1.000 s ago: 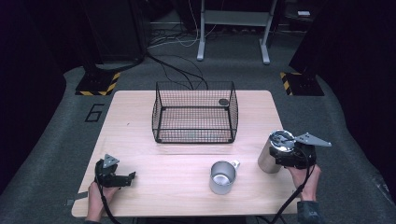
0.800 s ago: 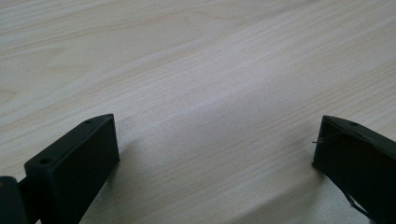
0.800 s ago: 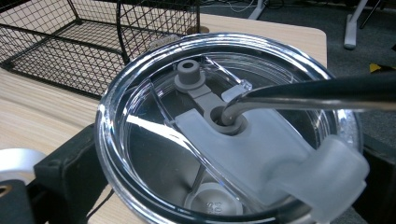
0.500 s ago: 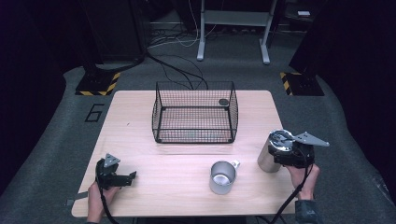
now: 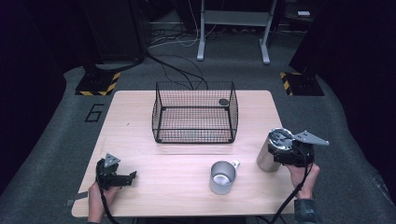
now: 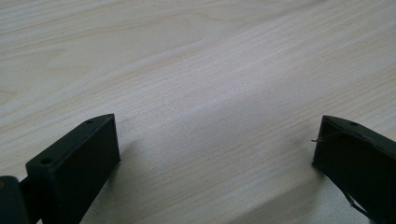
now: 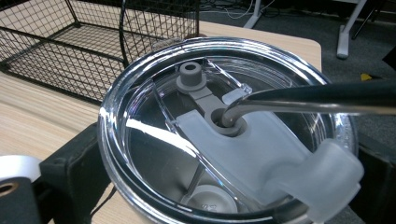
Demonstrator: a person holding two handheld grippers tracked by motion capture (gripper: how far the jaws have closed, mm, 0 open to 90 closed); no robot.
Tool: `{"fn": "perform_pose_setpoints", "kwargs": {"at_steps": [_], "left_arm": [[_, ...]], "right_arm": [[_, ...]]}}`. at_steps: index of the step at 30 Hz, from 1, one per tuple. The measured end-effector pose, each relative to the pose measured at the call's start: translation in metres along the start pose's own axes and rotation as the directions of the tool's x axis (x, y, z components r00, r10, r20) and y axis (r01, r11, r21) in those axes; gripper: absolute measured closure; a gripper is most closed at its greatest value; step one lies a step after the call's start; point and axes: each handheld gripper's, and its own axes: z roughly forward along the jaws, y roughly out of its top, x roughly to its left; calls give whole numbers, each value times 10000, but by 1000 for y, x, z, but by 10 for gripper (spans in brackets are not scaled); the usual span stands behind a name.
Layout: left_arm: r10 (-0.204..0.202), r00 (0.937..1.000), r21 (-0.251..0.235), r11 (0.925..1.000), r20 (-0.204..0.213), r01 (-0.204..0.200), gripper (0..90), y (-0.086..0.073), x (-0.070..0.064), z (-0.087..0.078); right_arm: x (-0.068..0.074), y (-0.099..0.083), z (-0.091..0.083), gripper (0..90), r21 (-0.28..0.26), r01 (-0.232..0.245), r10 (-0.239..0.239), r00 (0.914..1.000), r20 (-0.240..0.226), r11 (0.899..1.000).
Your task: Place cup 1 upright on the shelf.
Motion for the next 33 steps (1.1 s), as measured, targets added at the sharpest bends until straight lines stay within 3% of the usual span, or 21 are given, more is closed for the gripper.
{"fn": "perform_pose_setpoints", "kwargs": {"at_steps": [11,33], "left_arm": [[-1,10000,-23,10000,-4,1,0,0,0,0],[6,10000,-84,10000,-53,-6,1,0,0,1]], "right_arm": [[7,18,-10,35,-211,275,-278,9995,-130,9994],[27,62,-19,35,-331,829,-855,9926,-862,9960]]}}
